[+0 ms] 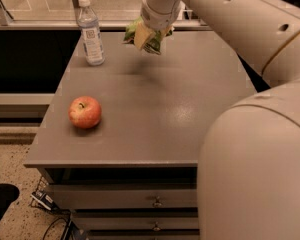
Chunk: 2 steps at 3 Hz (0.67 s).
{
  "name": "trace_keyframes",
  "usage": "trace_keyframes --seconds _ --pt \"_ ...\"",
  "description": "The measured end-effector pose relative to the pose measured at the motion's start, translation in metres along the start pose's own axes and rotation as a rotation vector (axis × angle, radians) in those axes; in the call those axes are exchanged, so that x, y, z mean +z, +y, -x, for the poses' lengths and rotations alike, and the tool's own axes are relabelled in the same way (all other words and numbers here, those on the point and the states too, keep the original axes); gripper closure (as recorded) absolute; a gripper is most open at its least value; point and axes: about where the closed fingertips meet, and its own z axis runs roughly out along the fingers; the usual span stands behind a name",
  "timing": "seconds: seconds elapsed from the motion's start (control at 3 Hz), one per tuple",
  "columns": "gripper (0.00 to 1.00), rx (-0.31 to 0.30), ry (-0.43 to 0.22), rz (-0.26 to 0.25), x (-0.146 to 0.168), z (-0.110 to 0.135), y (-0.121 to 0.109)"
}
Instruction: Pick green jalapeno chip bag
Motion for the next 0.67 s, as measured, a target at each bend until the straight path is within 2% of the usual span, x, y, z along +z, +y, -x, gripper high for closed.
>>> trace_keyframes --seconds 0.33,0.67 --pt "1.00 -0.100 -0.100 0.027 -0.058 0.001 0.012" --pt "1.00 -0.167 -0.181 0.054 -0.098 -0.001 0.022"
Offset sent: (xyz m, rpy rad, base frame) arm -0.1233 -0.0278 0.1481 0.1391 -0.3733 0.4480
